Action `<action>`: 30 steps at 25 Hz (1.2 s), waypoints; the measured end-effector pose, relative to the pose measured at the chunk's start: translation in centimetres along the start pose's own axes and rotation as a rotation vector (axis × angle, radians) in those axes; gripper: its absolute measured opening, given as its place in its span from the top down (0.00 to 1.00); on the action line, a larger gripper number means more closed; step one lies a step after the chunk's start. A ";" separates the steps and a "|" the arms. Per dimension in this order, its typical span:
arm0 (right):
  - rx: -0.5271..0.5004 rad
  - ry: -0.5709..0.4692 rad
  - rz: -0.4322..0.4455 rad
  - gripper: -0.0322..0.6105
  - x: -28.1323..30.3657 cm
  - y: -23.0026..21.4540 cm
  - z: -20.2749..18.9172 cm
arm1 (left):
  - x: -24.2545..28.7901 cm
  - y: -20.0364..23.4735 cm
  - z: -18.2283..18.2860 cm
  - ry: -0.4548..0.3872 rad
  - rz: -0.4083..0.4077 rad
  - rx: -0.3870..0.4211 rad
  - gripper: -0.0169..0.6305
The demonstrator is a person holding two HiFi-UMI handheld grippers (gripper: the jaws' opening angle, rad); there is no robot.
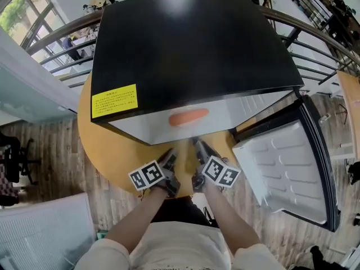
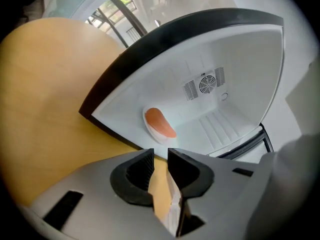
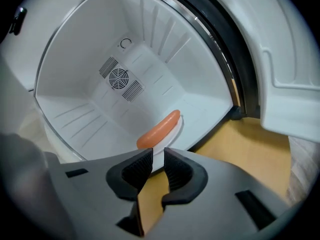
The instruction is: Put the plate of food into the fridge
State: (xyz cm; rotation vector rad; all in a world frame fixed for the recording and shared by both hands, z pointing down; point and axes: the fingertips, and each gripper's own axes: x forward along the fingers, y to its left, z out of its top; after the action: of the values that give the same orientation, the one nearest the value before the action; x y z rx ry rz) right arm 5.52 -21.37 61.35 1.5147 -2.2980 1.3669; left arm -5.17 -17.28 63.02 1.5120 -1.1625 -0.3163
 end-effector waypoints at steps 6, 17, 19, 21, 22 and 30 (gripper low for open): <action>-0.137 0.063 0.030 0.85 -3.5 2.7 -2.3 | -3.3 -1.3 -0.6 0.030 0.030 0.182 0.87; -0.260 0.049 0.086 0.89 -9.0 5.5 -4.0 | -8.9 -6.5 -2.8 0.102 0.008 0.520 0.94; -0.284 0.046 0.087 0.90 -9.8 6.0 -4.2 | -9.4 -7.1 -3.3 0.112 -0.002 0.570 0.94; -0.318 0.042 0.082 0.90 -10.6 6.6 -4.5 | -9.9 -7.4 -3.9 0.120 0.002 0.618 0.94; -0.338 0.039 0.078 0.90 -10.9 6.9 -4.6 | -10.2 -7.5 -4.2 0.123 0.008 0.639 0.94; -0.318 0.038 0.057 0.90 -11.9 7.2 -5.2 | -10.8 -7.1 -4.3 0.100 0.054 0.637 0.94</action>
State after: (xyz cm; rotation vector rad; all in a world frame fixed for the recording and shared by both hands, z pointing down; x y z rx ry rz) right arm 4.12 -8.50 54.12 1.3237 -2.4090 0.9702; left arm -3.72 -7.12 54.07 2.0101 -1.2875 0.1899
